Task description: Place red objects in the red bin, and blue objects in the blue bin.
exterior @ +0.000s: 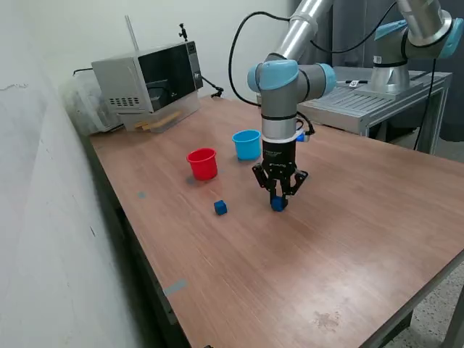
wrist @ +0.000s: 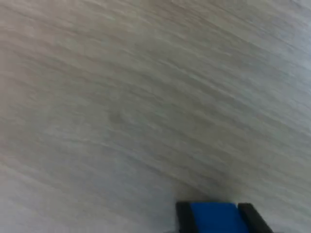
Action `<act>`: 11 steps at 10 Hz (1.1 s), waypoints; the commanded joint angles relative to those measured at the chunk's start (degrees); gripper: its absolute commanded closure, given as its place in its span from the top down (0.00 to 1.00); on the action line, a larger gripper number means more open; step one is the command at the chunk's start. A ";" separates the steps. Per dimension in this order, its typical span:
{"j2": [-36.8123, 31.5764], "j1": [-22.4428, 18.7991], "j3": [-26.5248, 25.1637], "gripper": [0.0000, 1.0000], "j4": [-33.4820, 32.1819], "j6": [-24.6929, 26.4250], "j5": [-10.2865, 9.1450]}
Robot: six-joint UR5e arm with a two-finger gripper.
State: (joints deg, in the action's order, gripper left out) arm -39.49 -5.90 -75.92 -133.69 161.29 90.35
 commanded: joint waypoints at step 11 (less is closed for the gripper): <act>-20.53 21.79 -20.48 0.00 0.45 -2.90 3.87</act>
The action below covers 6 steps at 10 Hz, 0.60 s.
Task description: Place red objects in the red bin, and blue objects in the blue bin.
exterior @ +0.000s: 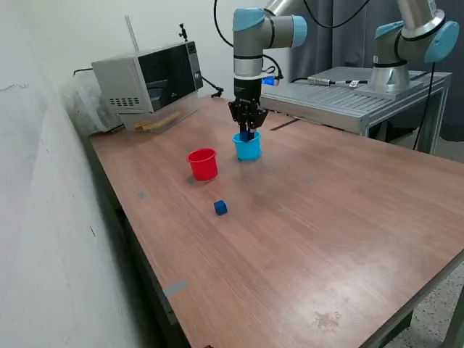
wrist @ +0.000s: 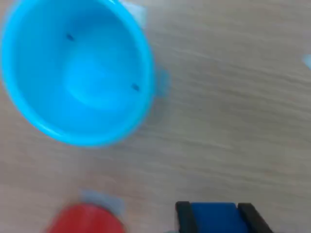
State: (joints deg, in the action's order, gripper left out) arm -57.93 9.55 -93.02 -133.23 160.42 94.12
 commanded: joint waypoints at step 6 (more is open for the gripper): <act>-4.82 9.96 -8.05 0.00 0.34 -6.44 0.36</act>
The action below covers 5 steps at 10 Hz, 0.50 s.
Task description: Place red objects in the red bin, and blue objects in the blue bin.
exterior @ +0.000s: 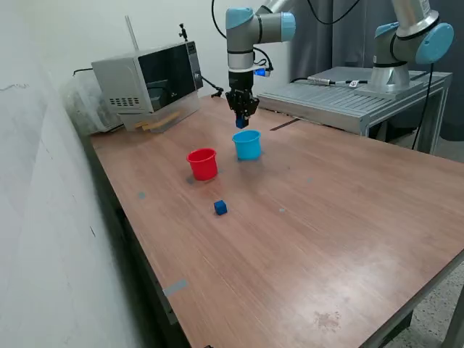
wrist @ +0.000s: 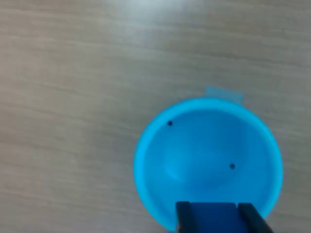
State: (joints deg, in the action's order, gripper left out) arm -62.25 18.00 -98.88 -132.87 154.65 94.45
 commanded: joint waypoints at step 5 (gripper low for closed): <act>-0.77 0.81 -2.37 1.00 -0.02 -0.49 -0.06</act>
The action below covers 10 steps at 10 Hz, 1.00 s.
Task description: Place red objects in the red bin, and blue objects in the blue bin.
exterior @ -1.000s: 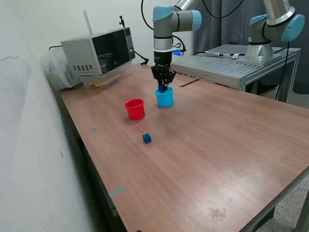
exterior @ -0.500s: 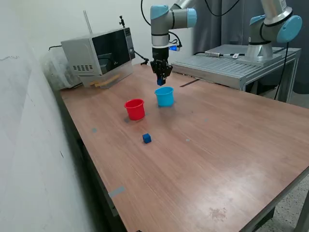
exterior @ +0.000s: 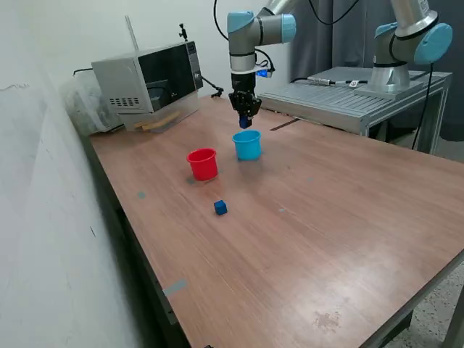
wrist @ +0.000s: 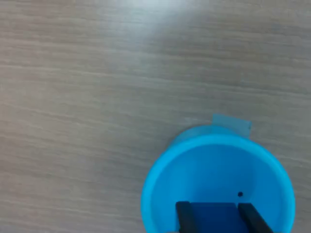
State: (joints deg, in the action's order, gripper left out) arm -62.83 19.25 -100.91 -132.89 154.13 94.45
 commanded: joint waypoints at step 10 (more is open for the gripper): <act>-0.19 -9.29 0.88 1.00 0.08 0.38 -0.14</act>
State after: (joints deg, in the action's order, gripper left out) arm -63.07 15.34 -100.57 -132.86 154.21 94.31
